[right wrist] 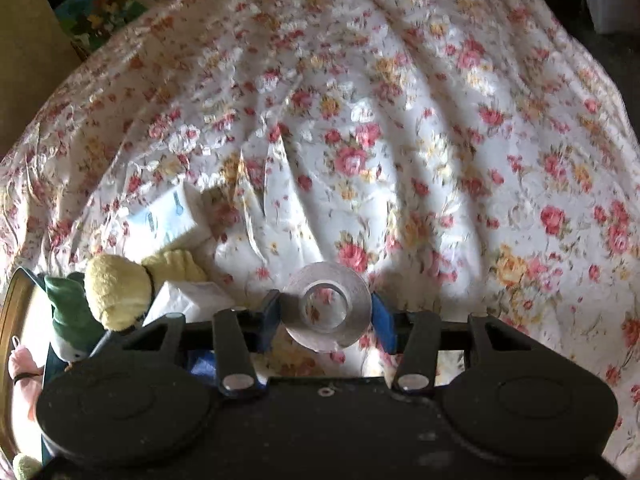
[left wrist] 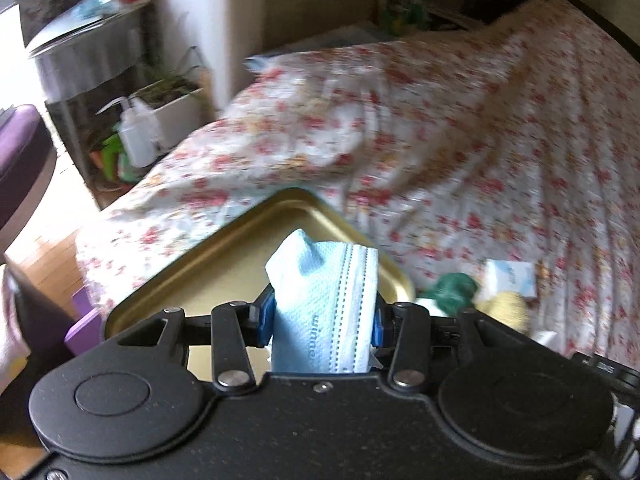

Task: Organize soft objects
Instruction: 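Lift the blue mask with the left gripper while the right carries the tape roll over the tray, then open the left gripper to drop the mask into the tray while the right releases the tape roll there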

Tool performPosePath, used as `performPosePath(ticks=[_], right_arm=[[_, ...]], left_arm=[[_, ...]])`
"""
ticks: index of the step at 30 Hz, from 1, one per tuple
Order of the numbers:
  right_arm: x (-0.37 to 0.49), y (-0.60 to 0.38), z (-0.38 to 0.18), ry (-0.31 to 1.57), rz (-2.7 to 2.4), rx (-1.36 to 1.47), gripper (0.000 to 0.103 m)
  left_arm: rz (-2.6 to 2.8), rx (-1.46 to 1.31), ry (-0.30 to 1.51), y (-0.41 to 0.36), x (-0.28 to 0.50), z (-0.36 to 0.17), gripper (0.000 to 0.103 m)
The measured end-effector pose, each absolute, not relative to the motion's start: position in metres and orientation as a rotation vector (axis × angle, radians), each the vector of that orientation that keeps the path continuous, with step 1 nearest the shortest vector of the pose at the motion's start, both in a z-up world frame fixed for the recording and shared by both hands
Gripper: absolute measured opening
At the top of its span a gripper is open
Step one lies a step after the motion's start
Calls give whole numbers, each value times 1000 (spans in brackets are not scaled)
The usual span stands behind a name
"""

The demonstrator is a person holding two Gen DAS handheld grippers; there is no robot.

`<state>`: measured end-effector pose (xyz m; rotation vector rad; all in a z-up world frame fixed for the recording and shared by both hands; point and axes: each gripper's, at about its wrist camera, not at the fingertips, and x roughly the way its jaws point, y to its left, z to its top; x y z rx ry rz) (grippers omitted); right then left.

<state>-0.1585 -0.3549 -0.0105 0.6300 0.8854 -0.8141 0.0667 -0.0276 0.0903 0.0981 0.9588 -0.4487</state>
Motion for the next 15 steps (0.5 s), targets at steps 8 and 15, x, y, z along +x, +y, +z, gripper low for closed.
performPosePath(ticks=[8, 15], right_arm=[[-170, -354, 0, 828, -847, 644, 48], [-155, -324, 27, 771, -805, 532, 48]], left_arm=[[-417, 66, 998, -5, 80, 85, 43], [-372, 35, 1040, 12, 94, 79, 43]])
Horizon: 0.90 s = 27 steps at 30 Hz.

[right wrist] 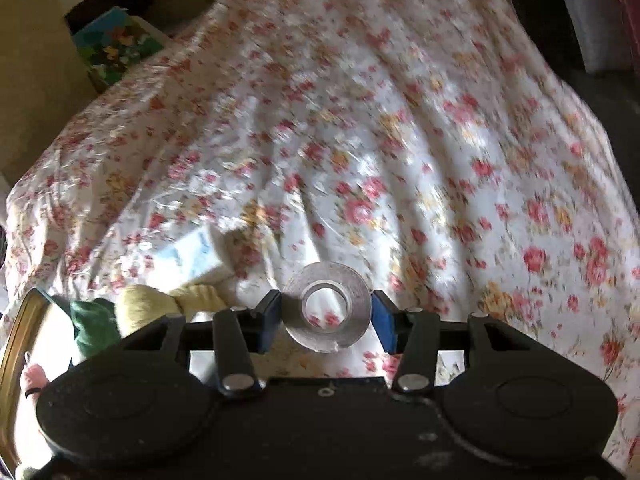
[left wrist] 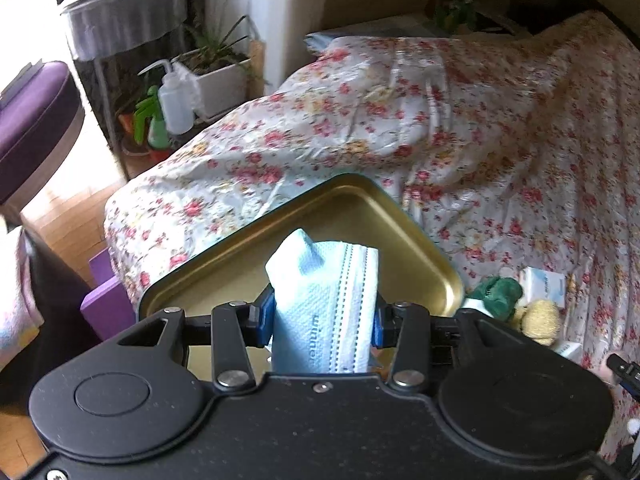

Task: Organize soft objects
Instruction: 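Open the left gripper to drop the mask into the tray while the right releases the tape roll there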

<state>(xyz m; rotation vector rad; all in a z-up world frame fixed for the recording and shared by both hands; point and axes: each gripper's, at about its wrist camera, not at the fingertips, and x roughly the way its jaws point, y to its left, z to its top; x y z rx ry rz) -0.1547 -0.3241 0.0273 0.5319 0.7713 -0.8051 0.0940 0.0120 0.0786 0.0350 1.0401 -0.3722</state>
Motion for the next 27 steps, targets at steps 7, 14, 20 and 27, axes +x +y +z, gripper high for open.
performPosePath(ticks=[7, 14, 20, 27], right_arm=[[-118, -264, 55, 766, -641, 468, 48], [-54, -197, 65, 812, -428, 439, 48], [-6, -151, 69, 850, -336, 387, 48], [24, -131, 67, 864, -303, 372, 49]], left_arm=[[-306, 19, 1099, 27, 111, 64, 43], [-271, -4, 1103, 35, 118, 64, 43], [-265, -6, 1104, 34, 119, 63, 53], [-266, -19, 1073, 39, 119, 71, 70]])
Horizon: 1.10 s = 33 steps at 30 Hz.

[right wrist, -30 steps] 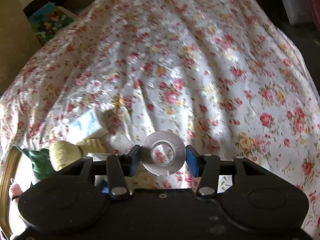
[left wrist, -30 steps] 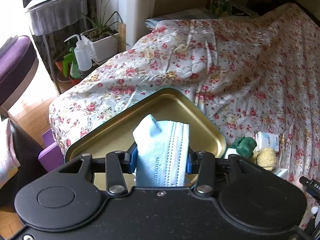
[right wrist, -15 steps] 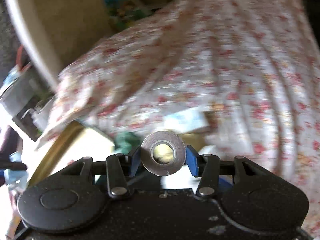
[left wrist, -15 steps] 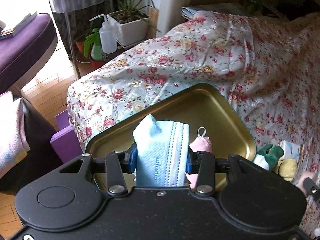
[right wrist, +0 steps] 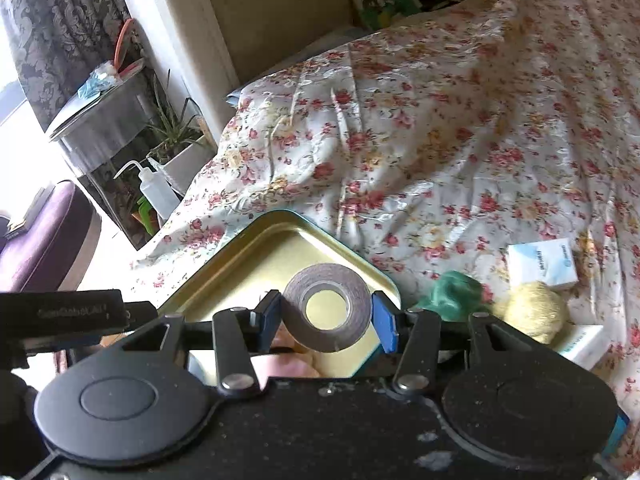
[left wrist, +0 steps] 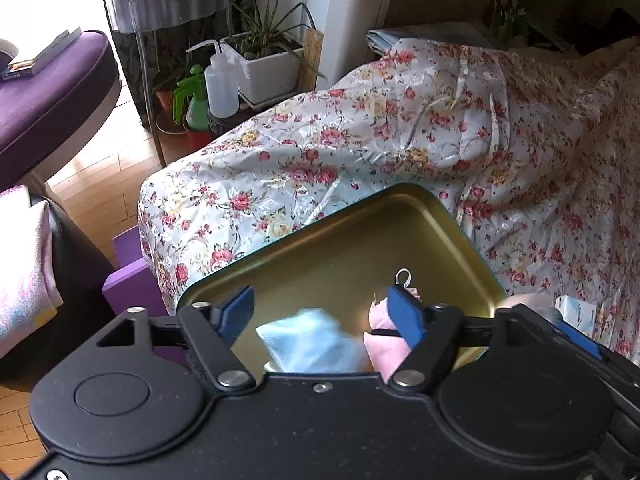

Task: Organize soft objects
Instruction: 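Open the left gripper to drop the mask into the tray while the right releases the tape roll there, then move both grippers back to the soft items beside the tin tray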

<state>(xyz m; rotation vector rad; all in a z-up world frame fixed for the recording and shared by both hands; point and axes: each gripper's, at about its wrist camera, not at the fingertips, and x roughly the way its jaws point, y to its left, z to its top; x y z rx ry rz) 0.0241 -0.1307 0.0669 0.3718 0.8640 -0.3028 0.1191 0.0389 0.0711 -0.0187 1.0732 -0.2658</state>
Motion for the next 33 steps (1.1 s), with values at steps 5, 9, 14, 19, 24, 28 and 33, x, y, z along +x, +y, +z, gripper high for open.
performPosePath(ticks=[5, 9, 14, 19, 24, 28, 33], right_arm=[[23, -128, 66, 870, -298, 363, 50], [16, -128, 67, 865, -298, 350, 53], [1, -132, 69, 852, -313, 322, 66], [-22, -139, 71, 826, -340, 276, 77], [-46, -155, 70, 812, -367, 284, 84], [-66, -171, 69, 787, -423, 257, 94], [-95, -199, 66, 751, -509, 248, 103]], left_arm=[[-271, -25, 1081, 40, 118, 72, 71], [-271, -19, 1078, 40, 116, 72, 72], [-271, -9, 1067, 39, 113, 74, 74], [-279, 8, 1059, 35, 109, 76, 74], [-297, 45, 1050, 26, 102, 77, 75], [-323, 78, 1047, 15, 93, 77, 75], [-361, 114, 1047, -3, 81, 77, 75]])
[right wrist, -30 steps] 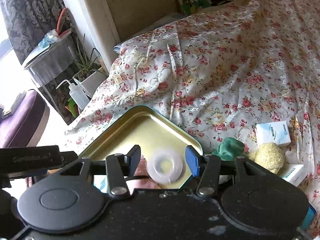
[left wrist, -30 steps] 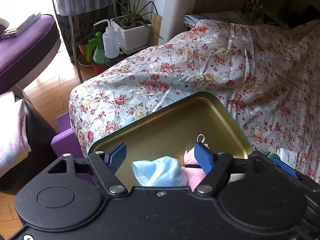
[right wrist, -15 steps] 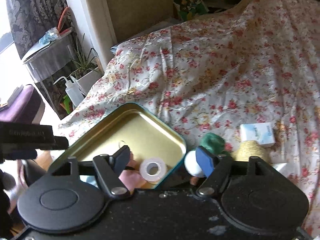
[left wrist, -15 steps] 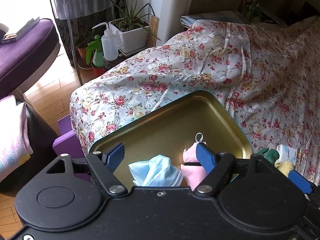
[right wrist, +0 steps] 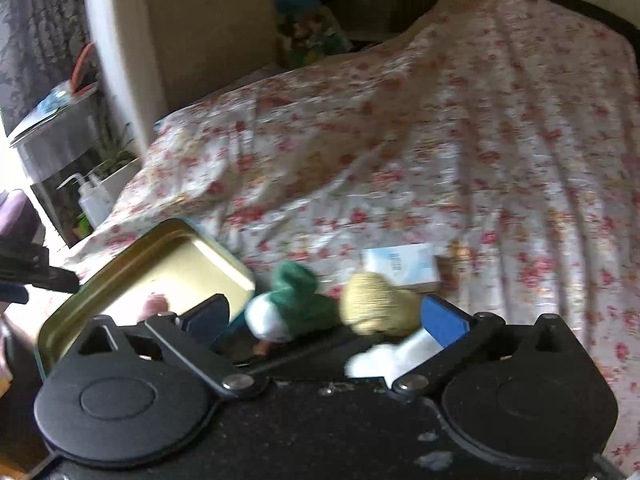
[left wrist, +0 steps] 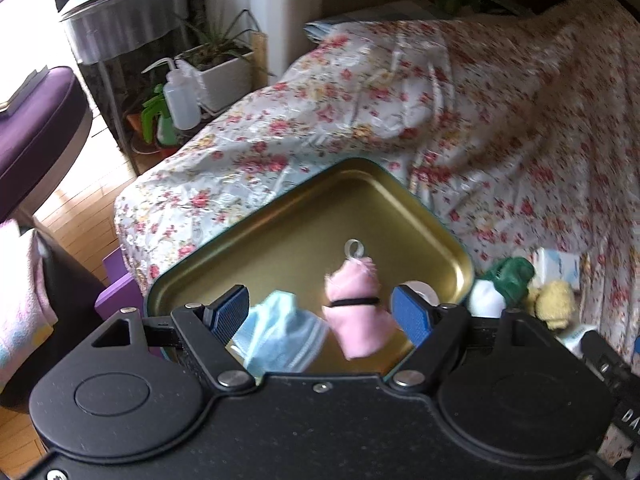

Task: Organize soft objects
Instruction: 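Move both grippers back to the soft items beside the tin tray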

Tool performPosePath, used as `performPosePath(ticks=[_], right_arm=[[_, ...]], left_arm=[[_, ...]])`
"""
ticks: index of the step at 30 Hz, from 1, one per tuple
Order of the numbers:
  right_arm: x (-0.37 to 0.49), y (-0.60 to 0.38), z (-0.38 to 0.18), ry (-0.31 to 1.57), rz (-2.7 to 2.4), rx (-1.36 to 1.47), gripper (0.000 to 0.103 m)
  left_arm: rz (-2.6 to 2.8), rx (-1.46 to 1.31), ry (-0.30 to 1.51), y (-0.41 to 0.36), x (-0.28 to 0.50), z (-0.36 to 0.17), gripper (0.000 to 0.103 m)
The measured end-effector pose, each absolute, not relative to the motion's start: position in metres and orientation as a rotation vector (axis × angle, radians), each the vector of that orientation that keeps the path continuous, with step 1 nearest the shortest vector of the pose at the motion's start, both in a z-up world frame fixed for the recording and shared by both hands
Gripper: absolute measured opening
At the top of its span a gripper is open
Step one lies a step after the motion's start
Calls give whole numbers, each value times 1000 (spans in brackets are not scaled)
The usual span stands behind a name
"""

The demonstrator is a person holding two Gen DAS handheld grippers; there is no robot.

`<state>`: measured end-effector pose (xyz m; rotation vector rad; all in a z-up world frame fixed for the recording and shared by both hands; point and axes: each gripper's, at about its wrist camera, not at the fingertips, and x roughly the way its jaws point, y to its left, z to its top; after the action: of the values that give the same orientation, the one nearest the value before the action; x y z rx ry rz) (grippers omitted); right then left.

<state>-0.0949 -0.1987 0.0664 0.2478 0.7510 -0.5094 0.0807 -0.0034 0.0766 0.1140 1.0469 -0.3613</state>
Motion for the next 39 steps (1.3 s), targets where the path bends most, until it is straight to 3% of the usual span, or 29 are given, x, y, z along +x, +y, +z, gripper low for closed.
performPosePath(ticks=[15, 25, 27, 39], right_arm=[[-153, -286, 52, 776, -842, 289, 103], [-164, -303, 39, 808, -764, 421, 103], [-163, -299, 35, 827, -695, 455, 103], [-143, -283, 23, 898, -591, 420, 89]], left_arm=[[-533, 265, 1043, -75, 33, 66, 77], [-583, 272, 1031, -99, 19, 59, 77], [-583, 275, 1028, -103, 18, 58, 82], [-560, 248, 1049, -117, 23, 60, 83]])
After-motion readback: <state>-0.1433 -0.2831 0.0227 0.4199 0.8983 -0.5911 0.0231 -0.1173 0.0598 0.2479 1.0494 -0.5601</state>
